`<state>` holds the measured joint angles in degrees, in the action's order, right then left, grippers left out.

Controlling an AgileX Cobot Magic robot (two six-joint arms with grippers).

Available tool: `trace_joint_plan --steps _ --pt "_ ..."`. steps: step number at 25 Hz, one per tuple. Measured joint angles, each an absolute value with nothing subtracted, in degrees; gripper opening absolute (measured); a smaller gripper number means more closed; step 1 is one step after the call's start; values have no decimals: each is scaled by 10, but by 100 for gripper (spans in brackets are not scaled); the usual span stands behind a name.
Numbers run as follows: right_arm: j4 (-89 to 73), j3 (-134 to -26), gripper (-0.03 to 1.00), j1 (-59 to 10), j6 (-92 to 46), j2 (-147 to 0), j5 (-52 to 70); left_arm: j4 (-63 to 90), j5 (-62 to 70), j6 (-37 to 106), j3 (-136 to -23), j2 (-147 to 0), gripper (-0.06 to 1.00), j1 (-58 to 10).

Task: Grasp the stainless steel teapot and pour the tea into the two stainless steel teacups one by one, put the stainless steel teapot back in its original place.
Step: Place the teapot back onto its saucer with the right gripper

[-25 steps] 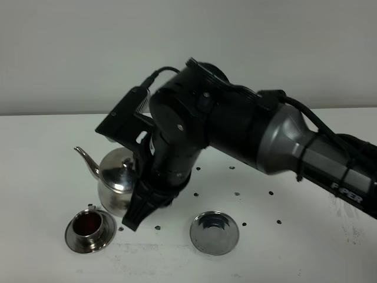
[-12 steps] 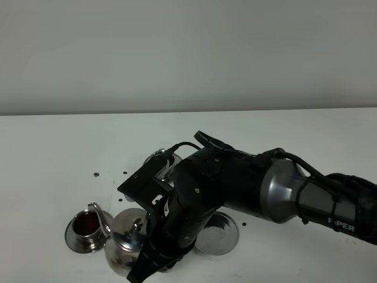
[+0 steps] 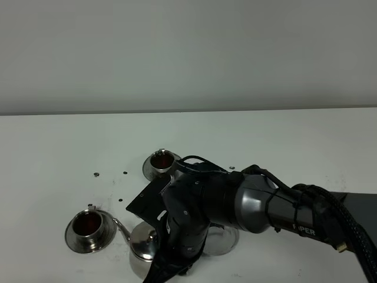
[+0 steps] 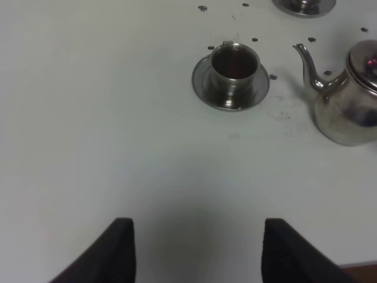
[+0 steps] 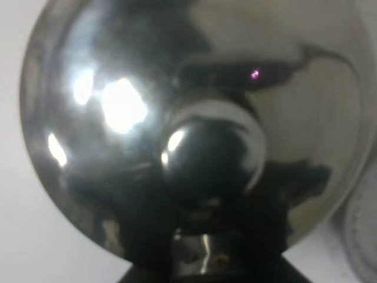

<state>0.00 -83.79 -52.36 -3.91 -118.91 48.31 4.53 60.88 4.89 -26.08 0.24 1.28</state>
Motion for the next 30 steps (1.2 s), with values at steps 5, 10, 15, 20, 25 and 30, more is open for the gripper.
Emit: trace_joint_plan --steps 5,10,15,20,25,30 --pt "22 -838 18 -524 -28 -1171 504 45 609 49 -261 2 50 13" --pt "58 -840 18 -518 -15 -1105 528 45 609 49 -261 2 50 13" --pt "80 -844 18 -470 12 -1079 555 45 609 49 -261 2 50 13" --pt "85 -796 18 -419 16 -1079 544 45 609 49 -261 2 50 13" --pt "59 -773 18 -415 16 -1079 510 45 609 49 -261 2 50 13" --pt "54 -773 18 -413 16 -1088 492 45 609 49 -261 2 50 13"
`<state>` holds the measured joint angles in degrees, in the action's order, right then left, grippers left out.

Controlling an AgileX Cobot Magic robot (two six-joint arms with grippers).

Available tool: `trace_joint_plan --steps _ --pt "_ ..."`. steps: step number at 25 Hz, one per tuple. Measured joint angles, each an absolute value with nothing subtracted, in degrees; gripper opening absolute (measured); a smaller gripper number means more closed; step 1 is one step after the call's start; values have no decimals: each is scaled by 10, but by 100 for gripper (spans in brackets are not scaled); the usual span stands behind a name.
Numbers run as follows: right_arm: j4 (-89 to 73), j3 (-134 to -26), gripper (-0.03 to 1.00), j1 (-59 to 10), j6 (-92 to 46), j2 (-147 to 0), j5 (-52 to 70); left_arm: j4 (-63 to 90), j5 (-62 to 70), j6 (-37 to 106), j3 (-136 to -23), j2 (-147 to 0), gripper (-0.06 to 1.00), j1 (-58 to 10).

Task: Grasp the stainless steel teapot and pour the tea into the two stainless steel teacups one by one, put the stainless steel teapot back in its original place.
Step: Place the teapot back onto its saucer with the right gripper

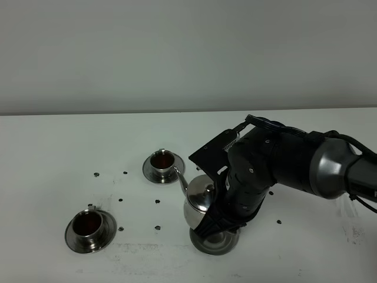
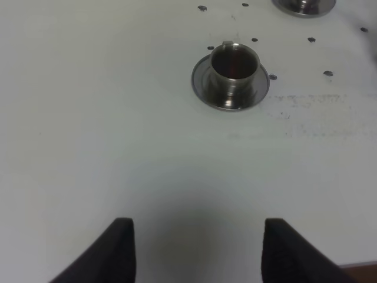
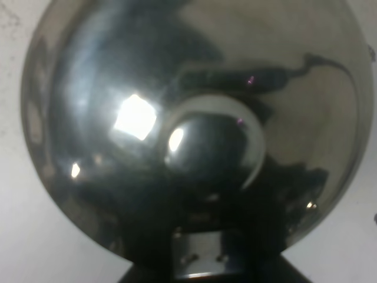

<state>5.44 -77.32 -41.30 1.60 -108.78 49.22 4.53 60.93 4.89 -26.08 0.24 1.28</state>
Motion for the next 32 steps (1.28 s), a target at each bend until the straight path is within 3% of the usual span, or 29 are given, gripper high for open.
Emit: trace_joint_plan --steps 32 --pt "37 -721 18 -397 16 -1103 447 45 609 49 -261 2 50 13"
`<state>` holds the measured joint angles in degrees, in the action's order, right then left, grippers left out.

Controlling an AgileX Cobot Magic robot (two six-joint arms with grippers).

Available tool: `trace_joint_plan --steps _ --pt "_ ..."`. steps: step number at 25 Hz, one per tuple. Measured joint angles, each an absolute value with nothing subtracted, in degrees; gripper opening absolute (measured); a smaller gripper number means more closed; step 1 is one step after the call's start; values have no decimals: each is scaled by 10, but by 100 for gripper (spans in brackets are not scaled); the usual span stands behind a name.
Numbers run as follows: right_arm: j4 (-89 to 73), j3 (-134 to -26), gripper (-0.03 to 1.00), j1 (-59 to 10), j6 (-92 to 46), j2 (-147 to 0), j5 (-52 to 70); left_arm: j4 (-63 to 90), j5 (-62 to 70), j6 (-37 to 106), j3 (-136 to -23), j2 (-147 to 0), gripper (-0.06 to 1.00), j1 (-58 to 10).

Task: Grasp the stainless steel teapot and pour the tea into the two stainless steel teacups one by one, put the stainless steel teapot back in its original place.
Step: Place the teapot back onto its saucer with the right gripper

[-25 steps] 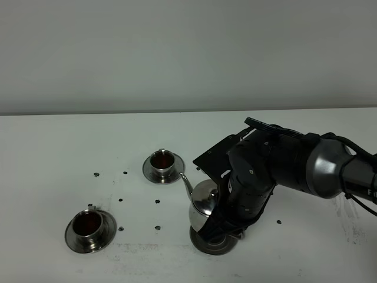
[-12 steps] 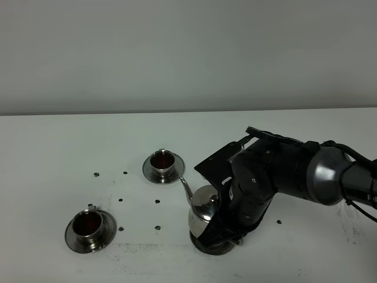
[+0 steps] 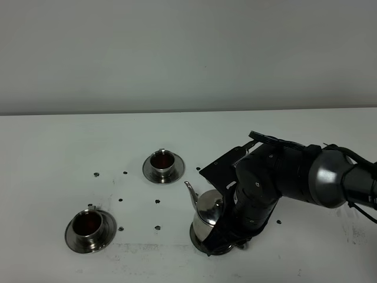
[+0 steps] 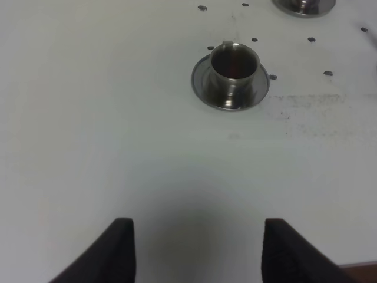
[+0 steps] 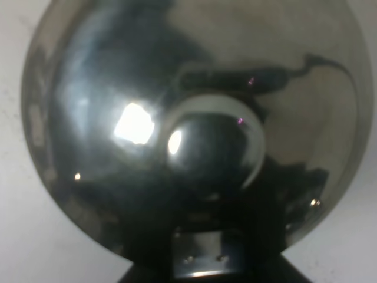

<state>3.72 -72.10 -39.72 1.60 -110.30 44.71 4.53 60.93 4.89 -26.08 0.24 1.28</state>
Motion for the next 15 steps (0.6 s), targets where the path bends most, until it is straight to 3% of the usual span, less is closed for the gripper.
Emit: trace_joint_plan --steps 15 --pt "36 -721 20 -395 16 -1103 447 45 609 49 -261 2 50 13"
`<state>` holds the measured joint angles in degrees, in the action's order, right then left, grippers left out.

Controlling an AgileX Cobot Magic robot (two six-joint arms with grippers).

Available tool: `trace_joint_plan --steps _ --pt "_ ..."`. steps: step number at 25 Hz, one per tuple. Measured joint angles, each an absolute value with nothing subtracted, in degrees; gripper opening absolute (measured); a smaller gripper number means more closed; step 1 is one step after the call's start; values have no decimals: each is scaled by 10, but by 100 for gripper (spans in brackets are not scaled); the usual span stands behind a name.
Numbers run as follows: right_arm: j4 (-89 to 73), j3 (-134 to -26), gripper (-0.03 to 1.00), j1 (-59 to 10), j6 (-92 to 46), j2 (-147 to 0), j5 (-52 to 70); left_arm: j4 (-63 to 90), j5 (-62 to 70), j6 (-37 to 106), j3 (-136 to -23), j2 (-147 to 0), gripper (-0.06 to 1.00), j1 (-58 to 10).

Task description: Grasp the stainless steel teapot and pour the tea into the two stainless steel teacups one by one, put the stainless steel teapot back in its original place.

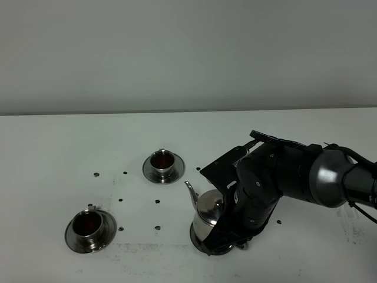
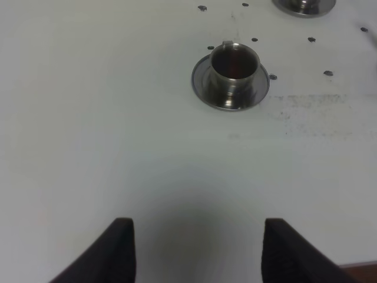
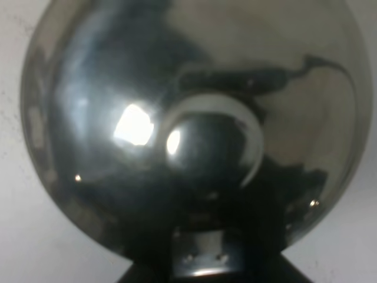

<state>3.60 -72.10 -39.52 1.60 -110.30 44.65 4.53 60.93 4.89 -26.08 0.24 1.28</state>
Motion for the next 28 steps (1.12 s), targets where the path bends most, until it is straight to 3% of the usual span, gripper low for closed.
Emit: trace_joint_plan --steps 17,23,28 --pt "45 -721 44 -395 31 -1075 464 45 609 49 -261 2 50 13" --pt "64 -721 55 -392 31 -997 499 45 609 49 -261 2 50 13" --pt "90 -721 57 -375 31 -885 521 45 609 49 -261 2 50 13"
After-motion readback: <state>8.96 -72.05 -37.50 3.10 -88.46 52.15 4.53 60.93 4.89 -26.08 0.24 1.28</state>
